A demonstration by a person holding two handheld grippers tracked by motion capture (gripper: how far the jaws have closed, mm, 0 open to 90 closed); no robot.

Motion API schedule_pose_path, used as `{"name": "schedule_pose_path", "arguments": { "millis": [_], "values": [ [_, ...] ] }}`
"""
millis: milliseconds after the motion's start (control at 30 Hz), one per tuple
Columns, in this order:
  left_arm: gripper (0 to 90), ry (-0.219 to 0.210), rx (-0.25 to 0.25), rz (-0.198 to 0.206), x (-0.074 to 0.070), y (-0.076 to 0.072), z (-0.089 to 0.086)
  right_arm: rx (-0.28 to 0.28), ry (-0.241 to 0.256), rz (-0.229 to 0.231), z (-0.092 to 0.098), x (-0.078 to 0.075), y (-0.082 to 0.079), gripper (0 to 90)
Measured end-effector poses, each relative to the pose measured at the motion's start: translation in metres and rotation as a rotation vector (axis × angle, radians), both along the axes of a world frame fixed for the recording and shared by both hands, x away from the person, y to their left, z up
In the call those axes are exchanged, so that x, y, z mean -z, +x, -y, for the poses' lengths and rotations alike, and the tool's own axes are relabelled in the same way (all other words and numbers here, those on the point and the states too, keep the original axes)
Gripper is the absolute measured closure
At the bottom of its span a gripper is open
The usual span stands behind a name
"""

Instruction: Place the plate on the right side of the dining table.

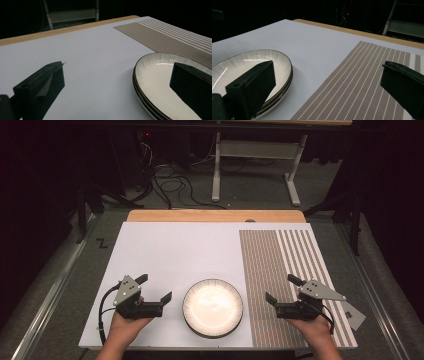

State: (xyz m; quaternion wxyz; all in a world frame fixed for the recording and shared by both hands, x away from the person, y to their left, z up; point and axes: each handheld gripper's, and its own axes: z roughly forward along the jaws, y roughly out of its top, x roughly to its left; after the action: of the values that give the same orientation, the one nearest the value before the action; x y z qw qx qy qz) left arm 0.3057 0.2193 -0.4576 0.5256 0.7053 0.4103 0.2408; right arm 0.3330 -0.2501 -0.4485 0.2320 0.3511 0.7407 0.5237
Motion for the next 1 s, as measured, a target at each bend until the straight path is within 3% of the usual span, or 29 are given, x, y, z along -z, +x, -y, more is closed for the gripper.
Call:
{"name": "schedule_pose_path", "arguments": {
  "millis": [367,1000],
  "values": [
    [0.3,0.010,-0.007,-0.004,0.0027,0.0014,-0.0010,0.005,0.016,-0.020,0.0019,0.0017,0.0001,0.2],
    [0.3,0.027,-0.003,-0.011,0.0039,0.0020,0.0016,-0.004,-0.003,-0.004,-0.0006,0.0002,-0.0009,2.4]
  ]
}}
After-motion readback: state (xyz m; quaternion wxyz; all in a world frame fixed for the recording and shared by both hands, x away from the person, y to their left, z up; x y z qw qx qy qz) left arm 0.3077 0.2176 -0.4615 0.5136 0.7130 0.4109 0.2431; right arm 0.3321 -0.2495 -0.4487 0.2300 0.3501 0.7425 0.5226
